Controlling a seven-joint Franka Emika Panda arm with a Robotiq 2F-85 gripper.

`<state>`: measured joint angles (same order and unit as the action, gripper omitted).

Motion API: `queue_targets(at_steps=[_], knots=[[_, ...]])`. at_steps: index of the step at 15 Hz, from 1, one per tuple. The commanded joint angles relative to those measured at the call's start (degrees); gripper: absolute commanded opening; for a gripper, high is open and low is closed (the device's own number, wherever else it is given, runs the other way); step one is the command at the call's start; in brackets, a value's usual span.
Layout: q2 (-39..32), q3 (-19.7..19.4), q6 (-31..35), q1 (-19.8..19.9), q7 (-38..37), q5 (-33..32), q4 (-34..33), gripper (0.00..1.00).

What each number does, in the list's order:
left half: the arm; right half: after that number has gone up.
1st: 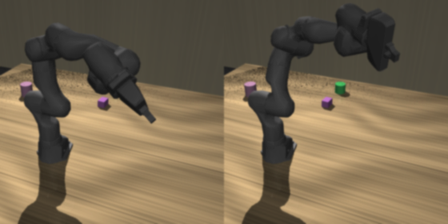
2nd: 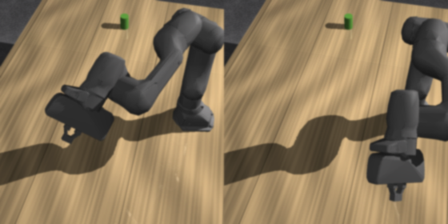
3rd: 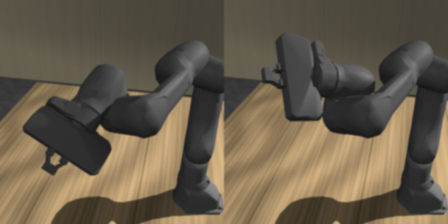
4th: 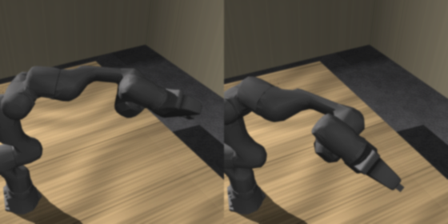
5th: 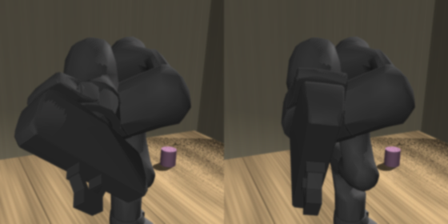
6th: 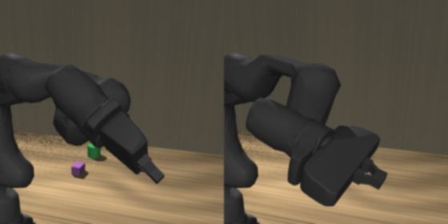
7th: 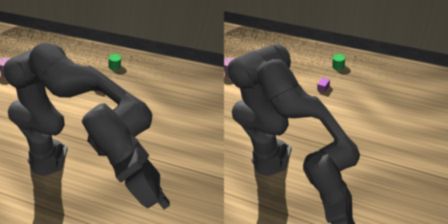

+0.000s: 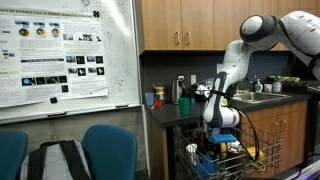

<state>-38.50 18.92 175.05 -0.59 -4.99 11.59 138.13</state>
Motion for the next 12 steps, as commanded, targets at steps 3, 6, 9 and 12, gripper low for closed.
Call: queue_targets(at_steps=[3, 6, 9, 12], knots=[[0.6, -0.6, -0.8, -1.5, -0.1, -1.5, -1.2, 0.71], [0.4, -0.3, -0.8, -1.3, -0.3, -1.2, -0.9, 0.48], [1.0, -0.4, -0.5, -0.8, -0.6, -0.8, -0.2, 0.32], [2.2, -0.1, -0.6, -0.3, -1.2, -0.3, 0.8, 0.27]])
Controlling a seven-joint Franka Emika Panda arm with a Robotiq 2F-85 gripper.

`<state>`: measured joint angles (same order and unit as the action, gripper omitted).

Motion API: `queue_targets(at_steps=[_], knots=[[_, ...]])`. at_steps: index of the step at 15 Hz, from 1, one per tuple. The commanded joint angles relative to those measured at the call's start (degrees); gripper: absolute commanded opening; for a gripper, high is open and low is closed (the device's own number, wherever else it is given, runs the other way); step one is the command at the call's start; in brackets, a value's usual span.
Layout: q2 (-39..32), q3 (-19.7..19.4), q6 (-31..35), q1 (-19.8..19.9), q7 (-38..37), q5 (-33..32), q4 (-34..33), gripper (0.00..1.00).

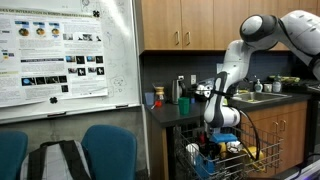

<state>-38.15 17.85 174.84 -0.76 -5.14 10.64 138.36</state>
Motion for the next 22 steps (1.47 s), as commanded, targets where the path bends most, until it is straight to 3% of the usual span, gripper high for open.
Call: queue_targets(at_steps=[1, 5, 13, 22], knots=[[2.3, 1.1, -0.4, 0.0, -1.1, 0.7, 1.0, 0.25], [5.5, 1.4, -1.2, -0.2, -2.0, 1.2, 2.7, 0.17], [15.6, 0.3, -6.2, -2.9, -4.1, 1.6, 6.6, 0.17], [35.7, -2.7, -14.9, -7.3, -9.2, 1.5, 13.7, 0.17]])
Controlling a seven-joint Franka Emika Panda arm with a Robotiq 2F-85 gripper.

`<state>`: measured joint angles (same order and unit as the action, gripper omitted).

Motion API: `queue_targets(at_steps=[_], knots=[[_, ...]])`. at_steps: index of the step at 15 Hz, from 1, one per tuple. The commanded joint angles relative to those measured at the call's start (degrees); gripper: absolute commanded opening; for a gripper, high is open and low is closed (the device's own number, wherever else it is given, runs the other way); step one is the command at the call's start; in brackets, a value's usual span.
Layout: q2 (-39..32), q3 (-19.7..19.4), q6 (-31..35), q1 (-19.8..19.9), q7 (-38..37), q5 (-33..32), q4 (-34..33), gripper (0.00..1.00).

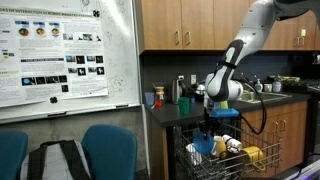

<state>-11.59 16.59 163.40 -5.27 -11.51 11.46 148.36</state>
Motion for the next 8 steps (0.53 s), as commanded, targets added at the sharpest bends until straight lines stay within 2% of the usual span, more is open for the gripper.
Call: queue_targets(at_steps=[1, 6, 8], knots=[[11.2, -2.0, -4.2, -3.3, -4.0, 0.3, 4.3, 0.17], [21.0, -2.6, -6.0, -4.1, -9.8, 0.7, 6.7, 0.17], [23.6, -2.3, -6.4, -3.5, -12.8, -1.1, 7.3, 0.17]])
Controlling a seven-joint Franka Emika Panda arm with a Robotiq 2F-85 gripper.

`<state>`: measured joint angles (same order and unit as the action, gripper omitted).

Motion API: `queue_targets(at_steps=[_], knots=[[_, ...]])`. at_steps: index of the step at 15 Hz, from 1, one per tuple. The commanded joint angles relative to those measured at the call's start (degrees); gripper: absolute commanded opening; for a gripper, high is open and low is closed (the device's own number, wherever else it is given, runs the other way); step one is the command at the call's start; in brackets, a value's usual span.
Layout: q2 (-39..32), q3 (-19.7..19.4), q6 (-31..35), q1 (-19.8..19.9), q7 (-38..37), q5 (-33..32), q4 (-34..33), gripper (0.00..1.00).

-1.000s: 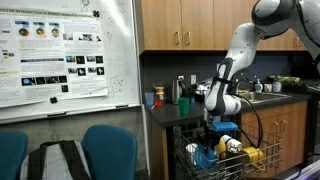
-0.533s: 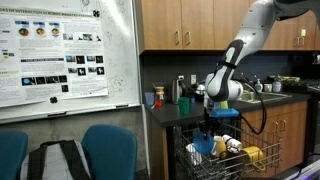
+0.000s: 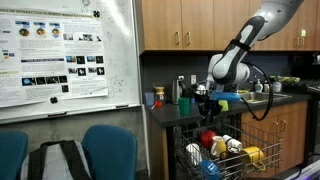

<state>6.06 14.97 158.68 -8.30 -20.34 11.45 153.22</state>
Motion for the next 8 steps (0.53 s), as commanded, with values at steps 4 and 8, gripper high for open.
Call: queue_targets(at_steps=[4, 8], knots=[[6.8, 0.1, -1.4, -0.6, -6.4, -0.9, 3.2, 0.67], [3.9, 0.8, -0.8, -2.1, -5.7, -0.1, 3.1, 0.85]])
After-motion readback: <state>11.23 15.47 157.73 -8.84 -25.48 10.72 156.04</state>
